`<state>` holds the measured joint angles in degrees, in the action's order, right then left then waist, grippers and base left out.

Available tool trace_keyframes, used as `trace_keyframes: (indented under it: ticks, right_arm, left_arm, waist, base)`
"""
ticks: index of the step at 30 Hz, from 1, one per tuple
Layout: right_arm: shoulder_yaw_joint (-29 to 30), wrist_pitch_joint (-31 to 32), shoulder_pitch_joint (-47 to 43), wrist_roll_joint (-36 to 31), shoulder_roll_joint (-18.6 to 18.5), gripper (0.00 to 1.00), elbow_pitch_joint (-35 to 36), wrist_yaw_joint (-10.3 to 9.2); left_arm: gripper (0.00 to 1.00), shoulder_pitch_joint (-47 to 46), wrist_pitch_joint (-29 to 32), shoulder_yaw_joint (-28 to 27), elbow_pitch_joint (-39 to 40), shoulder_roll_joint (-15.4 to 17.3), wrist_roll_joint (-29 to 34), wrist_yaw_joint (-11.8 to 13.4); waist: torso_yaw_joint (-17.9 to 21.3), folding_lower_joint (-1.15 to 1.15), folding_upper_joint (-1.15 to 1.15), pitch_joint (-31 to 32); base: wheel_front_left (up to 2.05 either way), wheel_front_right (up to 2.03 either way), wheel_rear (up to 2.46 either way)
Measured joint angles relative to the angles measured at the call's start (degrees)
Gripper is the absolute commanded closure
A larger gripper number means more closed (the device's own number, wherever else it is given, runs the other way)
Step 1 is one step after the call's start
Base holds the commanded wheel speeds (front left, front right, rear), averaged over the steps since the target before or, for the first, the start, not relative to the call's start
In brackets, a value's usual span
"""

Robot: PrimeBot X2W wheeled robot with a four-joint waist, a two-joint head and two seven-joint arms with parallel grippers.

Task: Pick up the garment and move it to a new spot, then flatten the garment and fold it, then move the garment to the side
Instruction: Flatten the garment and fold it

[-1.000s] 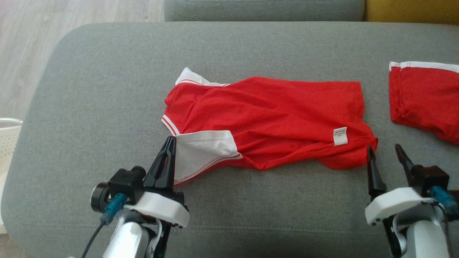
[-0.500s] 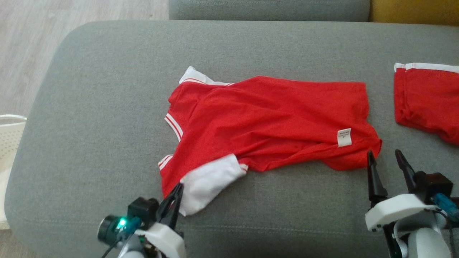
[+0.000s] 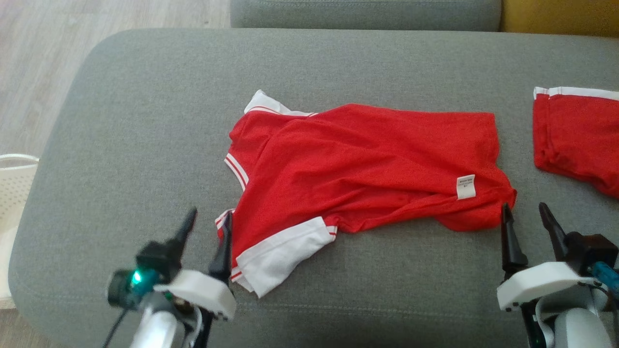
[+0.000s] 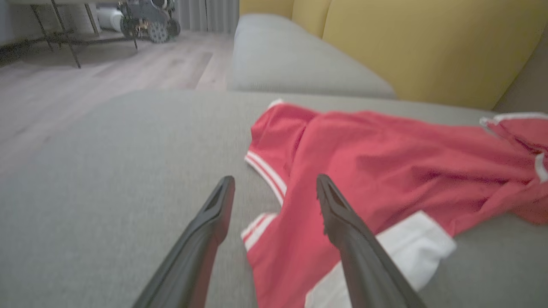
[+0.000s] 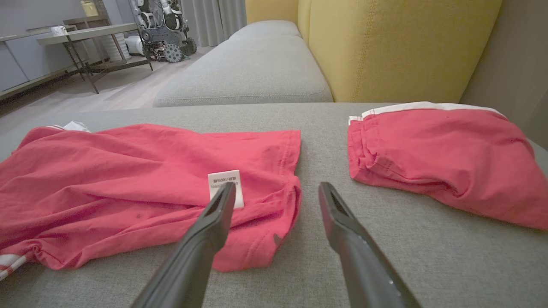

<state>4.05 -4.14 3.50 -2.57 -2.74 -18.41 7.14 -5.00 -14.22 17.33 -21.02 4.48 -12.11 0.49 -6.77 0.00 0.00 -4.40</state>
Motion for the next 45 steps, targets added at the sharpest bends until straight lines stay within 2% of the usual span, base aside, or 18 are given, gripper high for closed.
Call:
trace_keyframes:
  ticks: [4, 8, 23, 36, 37, 38, 39, 40, 45]
  right_arm:
    - [0.2, 0.0, 0.1, 0.0, 0.0, 0.00, 0.0, 0.00]
    - [0.4, 0.0, 0.5, 0.0, 0.0, 0.00, -1.0, 0.00]
    - [4.3, 0.0, 8.6, -2.0, 0.0, 0.00, -11.3, 0.00]
    - [4.5, -2.7, 11.0, -2.2, 0.0, 0.01, -15.6, 0.00]
    - [4.5, -2.8, 11.0, -2.2, 0.0, 0.21, -15.9, 0.00]
    - [4.5, -2.8, 11.0, -2.2, 0.0, 0.57, -16.0, 0.00]
    - [4.5, -2.8, 11.0, -2.2, 0.0, 0.87, -16.2, 0.00]
    - [4.5, -2.8, 11.0, -2.2, 0.0, 1.00, -16.3, 0.00]
    - [4.4, -3.1, 11.3, -2.2, 0.0, 1.00, -16.8, 0.00]
  left_arm:
    - [0.00, -0.1, -0.1, -1.6, 7.6, -0.6, 0.0, 0.4]
    - [0.00, 0.7, -0.1, -1.2, 9.7, -1.2, 0.8, 0.1]
    - [0.00, 1.5, -0.1, 0.2, 9.4, -1.5, 0.9, -1.0]
    - [0.00, 1.3, -0.1, 0.2, 8.3, -1.6, 1.0, -1.1]
    - [0.00, 1.3, -0.1, 0.3, 8.3, -1.6, 1.0, -1.1]
    - [0.00, 1.3, -0.1, 0.3, 8.2, -1.6, 1.0, -1.1]
    - [0.00, 1.2, -0.1, 0.3, 8.1, -1.6, 1.0, -1.1]
    - [0.00, 1.2, -0.1, 0.3, 8.1, -1.6, 1.0, -1.1]
    - [0.00, 1.1, -0.1, 0.3, 8.0, -1.6, 1.0, -1.1]
  waist:
    - [-0.1, 0.00, 0.00, 0.1]
    - [-0.3, 0.00, 0.00, -0.3]
    - [-2.6, 0.00, 0.00, -3.4]
    - [-2.9, 0.00, 0.00, -4.2]
    - [-2.9, 0.00, 0.00, -4.2]
    - [-2.9, 0.00, 0.00, -4.2]
    - [-2.9, 0.00, 0.00, -4.2]
    - [-2.9, 0.00, 0.00, -4.2]
    - [-2.8, 0.00, 0.00, -4.2]
  base:
    - [0.00, 0.00, 0.00]
    - [0.00, 0.00, 0.00]
    - [0.00, 0.00, 0.00]
    - [0.00, 0.00, 0.00]
    - [0.00, 0.00, 0.00]
    - [0.00, 0.00, 0.00]
    - [0.00, 0.00, 0.00]
    - [0.00, 0.00, 0.00]
    - [0.00, 0.00, 0.00]
